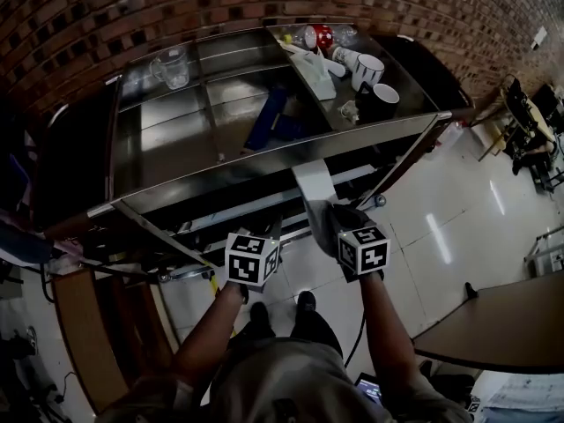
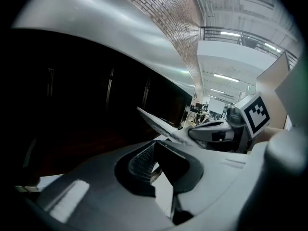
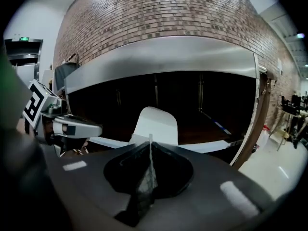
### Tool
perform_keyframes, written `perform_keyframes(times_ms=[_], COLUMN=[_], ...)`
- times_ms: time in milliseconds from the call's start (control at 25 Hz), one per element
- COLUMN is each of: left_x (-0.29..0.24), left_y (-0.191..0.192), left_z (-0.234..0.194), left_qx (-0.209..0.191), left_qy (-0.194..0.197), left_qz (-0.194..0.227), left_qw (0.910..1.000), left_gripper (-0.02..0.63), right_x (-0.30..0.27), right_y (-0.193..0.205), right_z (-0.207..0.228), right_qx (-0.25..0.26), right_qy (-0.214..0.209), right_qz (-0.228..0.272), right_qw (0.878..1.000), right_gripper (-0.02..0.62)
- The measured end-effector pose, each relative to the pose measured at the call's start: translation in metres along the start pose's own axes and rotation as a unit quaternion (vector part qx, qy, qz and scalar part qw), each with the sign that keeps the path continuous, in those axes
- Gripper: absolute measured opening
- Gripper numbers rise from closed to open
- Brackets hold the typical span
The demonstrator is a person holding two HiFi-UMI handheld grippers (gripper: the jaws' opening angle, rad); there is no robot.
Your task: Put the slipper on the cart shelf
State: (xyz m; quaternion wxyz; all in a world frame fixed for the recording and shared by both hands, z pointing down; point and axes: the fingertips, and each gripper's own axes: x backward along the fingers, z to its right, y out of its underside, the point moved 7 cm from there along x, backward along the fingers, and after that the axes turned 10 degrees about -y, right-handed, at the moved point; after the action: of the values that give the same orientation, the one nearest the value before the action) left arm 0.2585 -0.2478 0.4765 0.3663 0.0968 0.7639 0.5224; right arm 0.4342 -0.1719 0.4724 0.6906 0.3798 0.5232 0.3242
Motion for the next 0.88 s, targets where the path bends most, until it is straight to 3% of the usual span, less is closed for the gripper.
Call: perform_keyframes(times_ms=[480, 880], left_x=[-0.071, -0.089], left_y=[-0.011, -0.012], left_z=[0.029, 0.038], left_qx=[0.041, 0.069], left_qy=[-0.066, -0.128], left_qz=[0.000, -0.003], left_qw=[0.9970, 0.9894], left_gripper=[0.007, 0.008], right_x=[-0.050, -0.108], right_y=[-0.016, -0.038], right_z=[0.108, 0.157], right_qx=[0.005, 0.020], right_qy=[-0.032, -0.063], right_qz=[0.002, 0.021], right_qw=[0.999, 0.998], right_gripper=[0.011, 0.012])
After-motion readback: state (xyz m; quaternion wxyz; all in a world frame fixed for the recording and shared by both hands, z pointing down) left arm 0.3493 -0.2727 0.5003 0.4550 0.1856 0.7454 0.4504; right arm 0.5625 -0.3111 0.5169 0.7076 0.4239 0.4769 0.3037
